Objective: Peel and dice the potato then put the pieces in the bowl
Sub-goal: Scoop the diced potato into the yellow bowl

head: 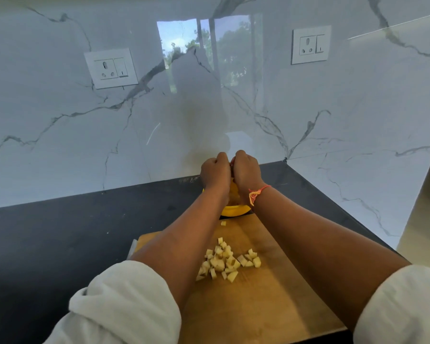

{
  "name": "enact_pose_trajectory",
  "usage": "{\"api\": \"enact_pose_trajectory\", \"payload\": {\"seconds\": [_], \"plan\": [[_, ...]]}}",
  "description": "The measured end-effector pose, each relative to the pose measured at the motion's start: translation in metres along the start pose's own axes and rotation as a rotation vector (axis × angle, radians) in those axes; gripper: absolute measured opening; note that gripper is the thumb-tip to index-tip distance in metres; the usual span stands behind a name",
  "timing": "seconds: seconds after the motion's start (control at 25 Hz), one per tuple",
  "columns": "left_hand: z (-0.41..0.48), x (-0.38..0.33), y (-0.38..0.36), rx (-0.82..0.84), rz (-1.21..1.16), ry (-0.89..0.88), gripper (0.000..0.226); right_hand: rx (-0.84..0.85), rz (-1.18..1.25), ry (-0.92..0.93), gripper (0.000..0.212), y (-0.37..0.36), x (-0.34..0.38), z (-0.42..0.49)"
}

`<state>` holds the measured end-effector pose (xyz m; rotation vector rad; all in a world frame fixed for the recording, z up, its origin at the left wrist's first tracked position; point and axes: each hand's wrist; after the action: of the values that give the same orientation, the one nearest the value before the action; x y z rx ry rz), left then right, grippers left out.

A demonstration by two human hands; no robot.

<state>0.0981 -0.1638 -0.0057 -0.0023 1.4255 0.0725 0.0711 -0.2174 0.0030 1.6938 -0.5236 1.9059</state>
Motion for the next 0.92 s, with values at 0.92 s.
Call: {"api": "enact_pose_trajectory", "payload": {"seconds": [0.92], "plan": [[-0.091,-0.025,0.156,0.696,0.896,-0.374,0.049,0.705,-1.036,0.072,0.050,0.089,0.018,-0.117]]}}
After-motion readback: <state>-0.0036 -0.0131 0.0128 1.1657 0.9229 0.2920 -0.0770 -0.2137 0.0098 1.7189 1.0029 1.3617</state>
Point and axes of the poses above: each hand's wrist, its own z-axis towards the middle knuckle, its own y-axis out of the back of the hand, x = y × z, and after that the axes turned 2 degrees about -z, right-handed
